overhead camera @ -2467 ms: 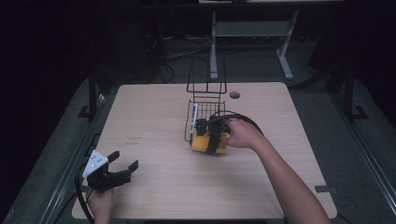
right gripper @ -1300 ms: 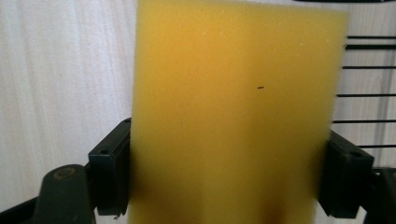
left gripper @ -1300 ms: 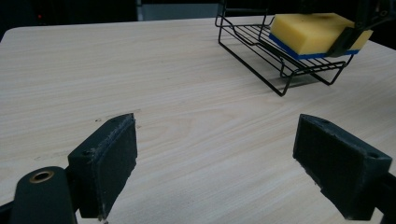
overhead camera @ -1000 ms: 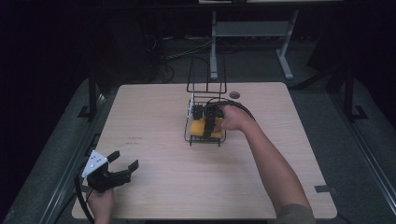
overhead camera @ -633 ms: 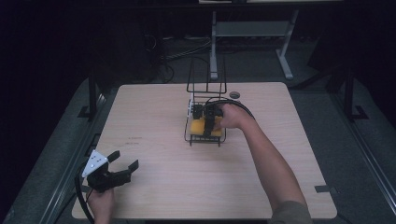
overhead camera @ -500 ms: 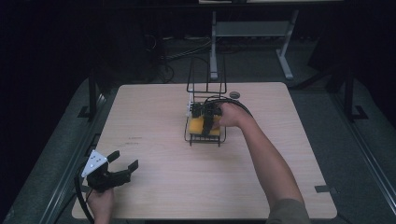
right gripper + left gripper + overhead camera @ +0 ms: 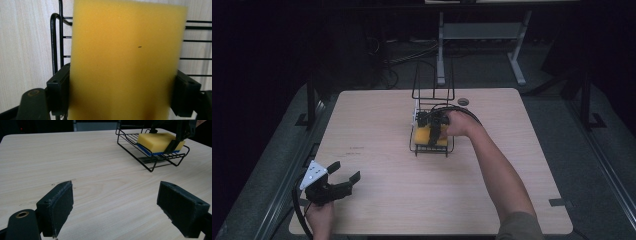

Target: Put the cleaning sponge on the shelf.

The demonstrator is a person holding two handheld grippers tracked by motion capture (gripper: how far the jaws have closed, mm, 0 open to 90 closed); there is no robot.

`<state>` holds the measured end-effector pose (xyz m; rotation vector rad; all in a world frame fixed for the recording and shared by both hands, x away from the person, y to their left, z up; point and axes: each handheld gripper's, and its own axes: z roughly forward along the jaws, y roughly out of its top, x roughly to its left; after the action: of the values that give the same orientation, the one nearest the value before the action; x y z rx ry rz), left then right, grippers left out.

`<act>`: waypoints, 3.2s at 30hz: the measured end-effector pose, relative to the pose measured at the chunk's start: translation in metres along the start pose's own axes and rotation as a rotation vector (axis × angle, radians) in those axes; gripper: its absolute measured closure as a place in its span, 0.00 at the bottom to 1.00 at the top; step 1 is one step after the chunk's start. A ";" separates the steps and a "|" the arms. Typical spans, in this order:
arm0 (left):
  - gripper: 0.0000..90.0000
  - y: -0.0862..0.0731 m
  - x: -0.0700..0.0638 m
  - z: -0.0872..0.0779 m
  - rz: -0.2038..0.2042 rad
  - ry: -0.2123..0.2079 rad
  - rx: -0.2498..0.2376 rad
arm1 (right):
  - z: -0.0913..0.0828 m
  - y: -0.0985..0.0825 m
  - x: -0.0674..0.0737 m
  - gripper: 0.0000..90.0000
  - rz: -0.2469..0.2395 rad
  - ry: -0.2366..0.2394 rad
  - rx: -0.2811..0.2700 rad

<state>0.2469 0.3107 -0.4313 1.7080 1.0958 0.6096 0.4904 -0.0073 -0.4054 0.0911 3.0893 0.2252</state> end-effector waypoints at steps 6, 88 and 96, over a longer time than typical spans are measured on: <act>0.14 0.000 0.000 0.000 -0.001 0.001 0.000 | 0.001 0.001 0.001 0.21 0.003 -0.002 0.004; 0.14 0.001 -0.004 0.002 0.000 -0.004 0.000 | -0.033 -0.001 0.074 0.17 -0.093 -0.085 0.023; 0.14 0.001 -0.005 0.004 -0.003 -0.010 0.001 | -0.033 -0.005 0.085 0.17 -0.091 -0.085 0.009</act>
<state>0.2482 0.3048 -0.4317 1.7088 1.0918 0.5980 0.4037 -0.0119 -0.3765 -0.0387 3.0008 0.1988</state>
